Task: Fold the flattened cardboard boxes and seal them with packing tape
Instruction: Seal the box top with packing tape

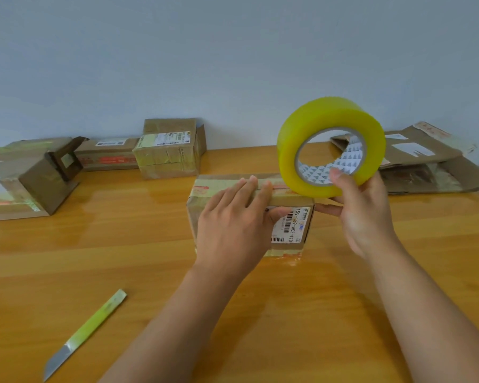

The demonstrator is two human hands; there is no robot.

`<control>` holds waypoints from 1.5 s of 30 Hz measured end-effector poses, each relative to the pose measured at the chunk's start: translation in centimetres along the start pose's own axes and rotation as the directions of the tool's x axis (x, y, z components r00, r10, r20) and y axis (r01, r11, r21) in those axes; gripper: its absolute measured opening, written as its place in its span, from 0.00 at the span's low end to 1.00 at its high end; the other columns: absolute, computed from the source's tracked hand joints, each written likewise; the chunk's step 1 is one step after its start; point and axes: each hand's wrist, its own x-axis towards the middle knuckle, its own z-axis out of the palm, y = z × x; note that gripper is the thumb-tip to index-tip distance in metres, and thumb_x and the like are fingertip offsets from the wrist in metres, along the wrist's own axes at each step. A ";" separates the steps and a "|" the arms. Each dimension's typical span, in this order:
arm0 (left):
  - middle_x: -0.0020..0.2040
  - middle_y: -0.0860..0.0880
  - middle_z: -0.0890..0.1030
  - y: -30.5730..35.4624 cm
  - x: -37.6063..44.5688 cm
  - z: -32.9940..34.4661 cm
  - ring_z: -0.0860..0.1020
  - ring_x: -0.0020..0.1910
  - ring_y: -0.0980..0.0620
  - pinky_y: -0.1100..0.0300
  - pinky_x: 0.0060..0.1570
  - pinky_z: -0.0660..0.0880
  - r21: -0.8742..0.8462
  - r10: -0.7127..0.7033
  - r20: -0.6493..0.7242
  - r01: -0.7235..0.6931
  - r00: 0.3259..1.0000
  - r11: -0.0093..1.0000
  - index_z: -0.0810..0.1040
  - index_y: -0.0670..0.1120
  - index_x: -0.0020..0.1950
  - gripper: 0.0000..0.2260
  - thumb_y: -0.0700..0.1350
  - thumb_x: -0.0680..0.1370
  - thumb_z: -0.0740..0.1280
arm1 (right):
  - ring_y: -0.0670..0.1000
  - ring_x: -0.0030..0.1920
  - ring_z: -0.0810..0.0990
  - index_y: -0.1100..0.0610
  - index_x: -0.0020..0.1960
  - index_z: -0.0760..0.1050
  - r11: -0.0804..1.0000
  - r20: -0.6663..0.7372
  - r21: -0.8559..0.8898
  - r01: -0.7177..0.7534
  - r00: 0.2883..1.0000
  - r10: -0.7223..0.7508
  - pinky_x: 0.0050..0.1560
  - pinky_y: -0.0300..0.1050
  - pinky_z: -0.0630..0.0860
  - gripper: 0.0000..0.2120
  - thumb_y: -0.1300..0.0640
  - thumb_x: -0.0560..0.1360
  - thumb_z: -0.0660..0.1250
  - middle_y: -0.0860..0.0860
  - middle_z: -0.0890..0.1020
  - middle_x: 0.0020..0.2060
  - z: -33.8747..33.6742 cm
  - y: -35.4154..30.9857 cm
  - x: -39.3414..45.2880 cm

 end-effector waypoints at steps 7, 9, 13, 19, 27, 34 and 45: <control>0.63 0.44 0.81 -0.4 0.1 -0.1 0.80 0.62 0.44 0.48 0.56 0.77 0.014 -0.038 0.026 0.038 0.999 0.999 0.83 0.44 0.60 0.22 0.58 0.82 0.58 | 0.50 0.56 0.80 0.40 0.59 0.72 0.996 -0.267 0.082 -0.020 0.963 0.041 0.40 0.47 0.80 0.14 0.58 0.79 0.62 0.47 0.79 0.56 -2.0 0.4 1.2; 0.64 0.45 0.80 -0.8 0.2 -0.2 0.79 0.62 0.44 0.48 0.57 0.76 0.034 -0.041 0.042 0.040 0.998 0.999 0.82 0.44 0.61 0.21 0.57 0.82 0.58 | 0.52 0.59 0.79 0.40 0.59 0.73 0.993 -0.244 0.099 -0.057 0.966 0.080 0.39 0.46 0.79 0.14 0.57 0.79 0.63 0.50 0.78 0.60 -1.6 1.0 1.1; 0.64 0.45 0.81 -2.5 0.4 -0.7 0.78 0.64 0.43 0.45 0.60 0.75 0.065 -0.051 0.119 0.043 0.992 0.997 0.79 0.46 0.67 0.20 0.54 0.83 0.56 | 0.54 0.61 0.79 0.39 0.59 0.73 0.984 -0.157 0.128 -0.126 0.977 0.146 0.44 0.47 0.79 0.16 0.59 0.78 0.65 0.51 0.78 0.62 -0.6 2.2 0.8; 0.67 0.45 0.78 -2.7 1.0 -1.3 0.75 0.68 0.44 0.46 0.65 0.72 0.075 -0.089 0.217 0.074 0.972 0.994 0.79 0.47 0.65 0.23 0.56 0.81 0.52 | 0.54 0.62 0.79 0.39 0.59 0.72 0.966 -0.076 0.151 -0.208 0.972 0.221 0.56 0.54 0.80 0.20 0.63 0.77 0.64 0.50 0.80 0.62 0.0 3.6 0.4; 0.63 0.41 0.79 -0.4 1.7 0.1 0.78 0.61 0.41 0.46 0.58 0.74 0.161 -0.107 0.205 0.074 0.973 0.984 0.78 0.48 0.64 0.26 0.64 0.81 0.52 | 0.54 0.58 0.82 0.46 0.68 0.70 0.954 -0.055 0.168 -0.249 0.964 0.261 0.46 0.48 0.80 0.26 0.65 0.75 0.70 0.50 0.82 0.58 0.3 3.8 0.2; 0.67 0.42 0.78 -0.1 1.6 1.0 0.75 0.68 0.43 0.48 0.65 0.71 0.071 -0.085 0.156 0.075 0.984 0.995 0.75 0.44 0.69 0.23 0.55 0.82 0.55 | 0.57 0.53 0.85 0.50 0.69 0.69 0.929 0.074 0.193 -0.317 0.948 0.309 0.40 0.48 0.82 0.27 0.68 0.75 0.69 0.55 0.83 0.58 0.5 3.7 -0.1; 0.64 0.42 0.80 -1.3 1.6 1.4 0.77 0.65 0.42 0.52 0.62 0.66 0.025 0.079 0.021 -0.080 0.997 0.997 0.79 0.40 0.65 0.21 0.54 0.83 0.57 | 0.55 0.49 0.86 0.53 0.65 0.74 0.886 0.135 0.221 -0.408 0.913 0.386 0.41 0.45 0.82 0.20 0.67 0.75 0.69 0.54 0.85 0.53 0.7 3.7 -0.3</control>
